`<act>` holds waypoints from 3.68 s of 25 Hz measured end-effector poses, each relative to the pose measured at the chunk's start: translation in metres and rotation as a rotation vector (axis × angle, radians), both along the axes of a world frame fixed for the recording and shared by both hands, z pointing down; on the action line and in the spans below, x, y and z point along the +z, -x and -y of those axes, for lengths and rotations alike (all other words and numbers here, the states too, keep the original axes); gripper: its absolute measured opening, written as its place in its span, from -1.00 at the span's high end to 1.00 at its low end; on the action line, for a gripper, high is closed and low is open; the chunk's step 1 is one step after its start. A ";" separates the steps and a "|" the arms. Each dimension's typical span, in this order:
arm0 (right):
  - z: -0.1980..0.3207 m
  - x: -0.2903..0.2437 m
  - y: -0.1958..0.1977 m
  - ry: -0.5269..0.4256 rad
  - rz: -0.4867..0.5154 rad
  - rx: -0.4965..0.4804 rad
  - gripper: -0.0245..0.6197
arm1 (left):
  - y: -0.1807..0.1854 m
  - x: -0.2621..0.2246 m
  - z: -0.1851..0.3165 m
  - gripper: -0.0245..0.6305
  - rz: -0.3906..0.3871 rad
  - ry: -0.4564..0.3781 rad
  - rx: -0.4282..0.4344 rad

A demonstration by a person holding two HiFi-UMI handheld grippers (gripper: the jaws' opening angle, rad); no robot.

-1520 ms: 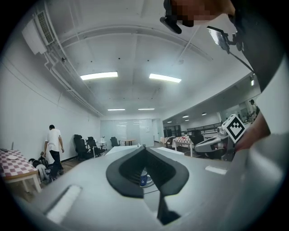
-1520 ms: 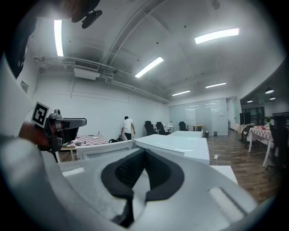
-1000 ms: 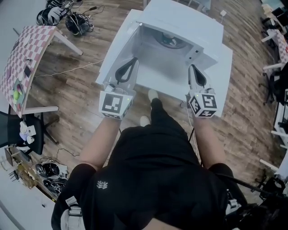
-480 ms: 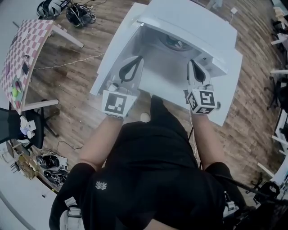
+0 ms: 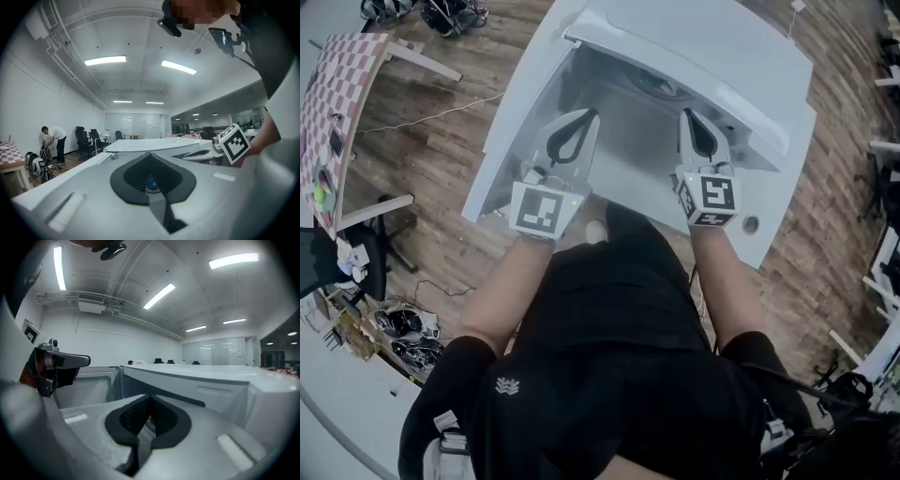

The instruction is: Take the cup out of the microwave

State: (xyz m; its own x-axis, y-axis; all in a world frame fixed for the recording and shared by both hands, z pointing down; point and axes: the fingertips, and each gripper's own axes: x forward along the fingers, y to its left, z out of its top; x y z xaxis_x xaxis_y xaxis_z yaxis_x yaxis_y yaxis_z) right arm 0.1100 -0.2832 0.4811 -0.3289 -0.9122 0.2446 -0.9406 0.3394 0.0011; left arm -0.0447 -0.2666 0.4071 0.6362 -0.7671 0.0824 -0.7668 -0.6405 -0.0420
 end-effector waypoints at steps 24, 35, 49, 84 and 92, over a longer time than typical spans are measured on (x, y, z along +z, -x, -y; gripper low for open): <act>0.085 0.083 0.014 0.034 -0.040 -0.039 0.02 | -0.018 0.063 0.070 0.92 0.043 0.070 0.003; 0.111 0.100 0.021 0.061 -0.005 -0.036 -0.14 | -0.018 0.073 0.084 0.91 0.033 0.080 0.000; 0.138 0.114 0.025 0.078 0.011 -0.031 -0.28 | -0.017 0.081 0.094 0.91 0.028 0.103 0.003; 0.135 0.115 0.034 0.077 -0.052 -0.058 -0.27 | 0.002 0.066 0.087 0.91 0.041 0.093 -0.008; 0.117 0.101 0.035 0.082 -0.042 -0.059 -0.27 | 0.005 0.047 0.073 0.92 0.035 0.064 0.002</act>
